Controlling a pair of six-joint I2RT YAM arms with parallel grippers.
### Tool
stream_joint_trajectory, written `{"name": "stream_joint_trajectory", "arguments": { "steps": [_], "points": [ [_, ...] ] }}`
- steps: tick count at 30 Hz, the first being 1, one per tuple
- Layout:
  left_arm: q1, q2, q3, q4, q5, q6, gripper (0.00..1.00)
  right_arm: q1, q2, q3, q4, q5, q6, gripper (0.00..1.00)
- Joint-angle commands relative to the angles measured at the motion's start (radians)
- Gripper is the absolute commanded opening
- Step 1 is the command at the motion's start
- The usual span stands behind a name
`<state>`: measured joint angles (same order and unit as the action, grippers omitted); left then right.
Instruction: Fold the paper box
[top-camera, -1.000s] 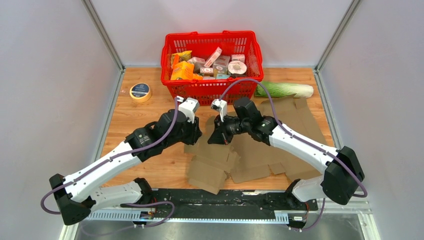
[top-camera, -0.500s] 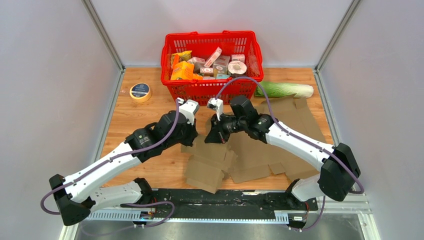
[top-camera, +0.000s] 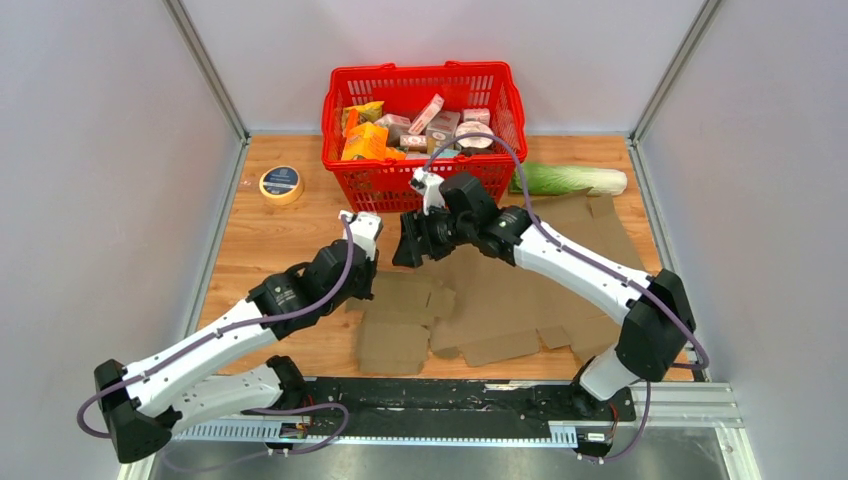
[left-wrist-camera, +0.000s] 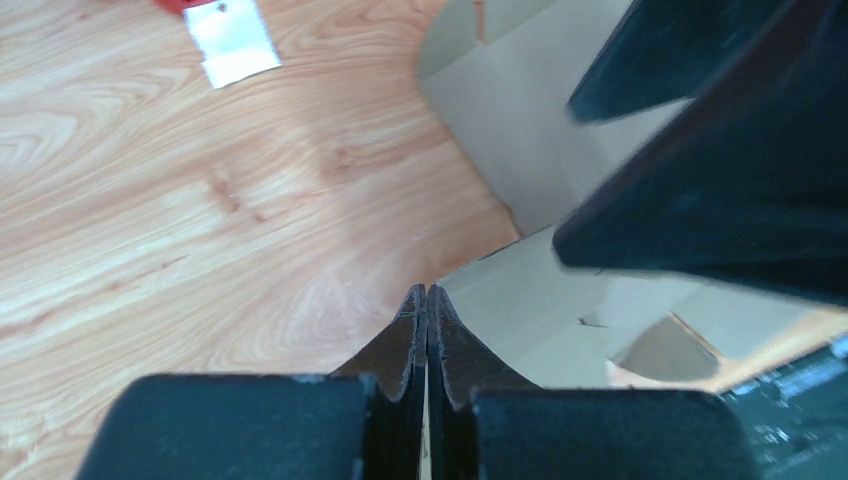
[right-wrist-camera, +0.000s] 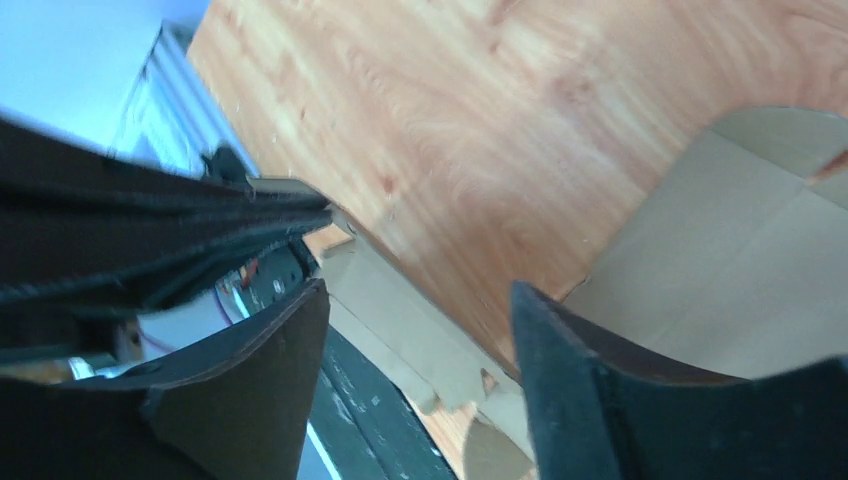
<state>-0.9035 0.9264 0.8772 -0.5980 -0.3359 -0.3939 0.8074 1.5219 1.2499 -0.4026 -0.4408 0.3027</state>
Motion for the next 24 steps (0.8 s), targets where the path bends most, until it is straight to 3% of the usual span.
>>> {"name": "stream_joint_trajectory", "arguments": {
  "steps": [1,4,8,9,13,14,19,24],
  "points": [
    [0.000,-0.086,-0.096,0.148,-0.192,-0.019,0.00,-0.001,0.059,0.208,-0.215,0.266,0.358,0.75],
    [0.000,-0.119,-0.157,0.223,-0.255,-0.026,0.00,-0.001,0.093,0.266,-0.265,0.265,0.560,0.76],
    [0.000,-0.155,-0.216,0.290,-0.294,-0.028,0.00,0.007,0.058,0.142,-0.149,0.188,0.898,0.79],
    [0.002,-0.161,-0.239,0.302,-0.311,-0.029,0.00,0.010,0.041,0.110,-0.096,0.136,0.956,0.78],
    [0.002,-0.202,-0.287,0.368,-0.325,-0.036,0.00,0.035,0.015,-0.027,0.042,0.165,1.215,0.70],
    [0.000,-0.208,-0.294,0.374,-0.327,-0.036,0.00,0.035,0.018,-0.041,0.033,0.168,1.299,0.63],
    [0.000,-0.222,-0.317,0.391,-0.339,-0.042,0.00,0.053,0.052,-0.021,0.012,0.197,1.403,0.58],
    [0.002,-0.238,-0.337,0.408,-0.345,-0.056,0.00,0.067,0.095,0.008,-0.013,0.229,1.498,0.70]
  ]
}}
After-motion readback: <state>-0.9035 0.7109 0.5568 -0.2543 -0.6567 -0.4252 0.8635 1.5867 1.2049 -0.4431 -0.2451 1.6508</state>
